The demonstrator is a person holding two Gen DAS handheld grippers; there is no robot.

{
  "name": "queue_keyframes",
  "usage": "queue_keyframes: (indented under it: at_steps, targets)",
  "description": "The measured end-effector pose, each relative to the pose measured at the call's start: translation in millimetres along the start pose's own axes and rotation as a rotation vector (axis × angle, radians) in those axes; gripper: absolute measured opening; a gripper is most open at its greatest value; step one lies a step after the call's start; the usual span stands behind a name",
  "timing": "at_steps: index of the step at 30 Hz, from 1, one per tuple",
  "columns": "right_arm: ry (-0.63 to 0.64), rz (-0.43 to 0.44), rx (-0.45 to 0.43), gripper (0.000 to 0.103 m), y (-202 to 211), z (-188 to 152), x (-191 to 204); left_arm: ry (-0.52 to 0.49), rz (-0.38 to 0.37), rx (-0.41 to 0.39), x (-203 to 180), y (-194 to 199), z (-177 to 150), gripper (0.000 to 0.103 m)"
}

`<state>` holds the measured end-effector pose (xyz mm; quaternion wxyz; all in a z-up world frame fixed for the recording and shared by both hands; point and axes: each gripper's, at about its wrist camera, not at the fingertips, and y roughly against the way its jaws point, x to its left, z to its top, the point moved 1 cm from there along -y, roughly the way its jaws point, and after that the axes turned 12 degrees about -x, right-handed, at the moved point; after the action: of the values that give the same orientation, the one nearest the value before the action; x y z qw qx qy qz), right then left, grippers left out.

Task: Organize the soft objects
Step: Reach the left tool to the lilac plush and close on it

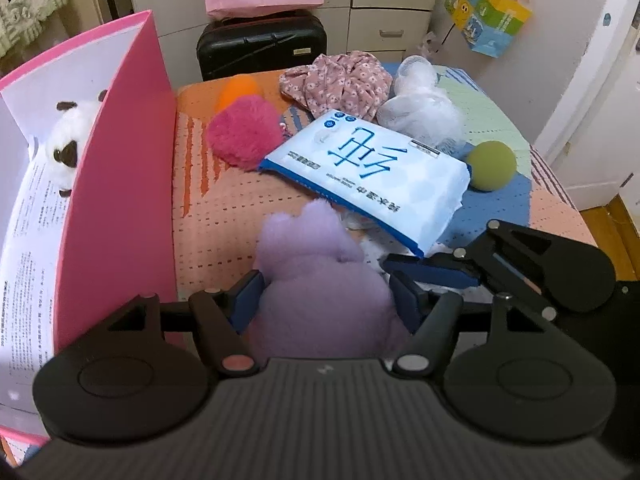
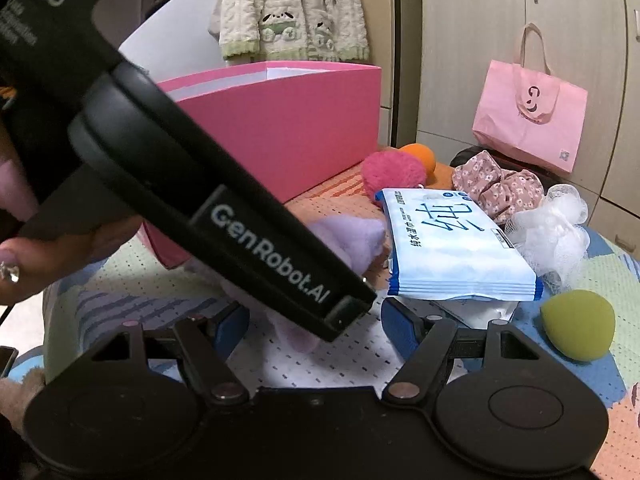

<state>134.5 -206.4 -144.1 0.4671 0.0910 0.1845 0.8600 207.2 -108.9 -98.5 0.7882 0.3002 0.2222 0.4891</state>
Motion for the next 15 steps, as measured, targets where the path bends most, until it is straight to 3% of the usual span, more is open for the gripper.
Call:
queue_keyframes:
  at_steps: [6, 15]
  targets:
    - [-0.007, 0.013, -0.004, 0.08, 0.1, -0.9, 9.0, 0.044, -0.049, 0.016, 0.9, 4.3, -4.4, 0.069]
    - [-0.046, -0.012, -0.066, 0.085, 21.3, -15.4, 26.4, 0.045, -0.062, 0.043, -1.3, 7.6, -18.5, 0.069]
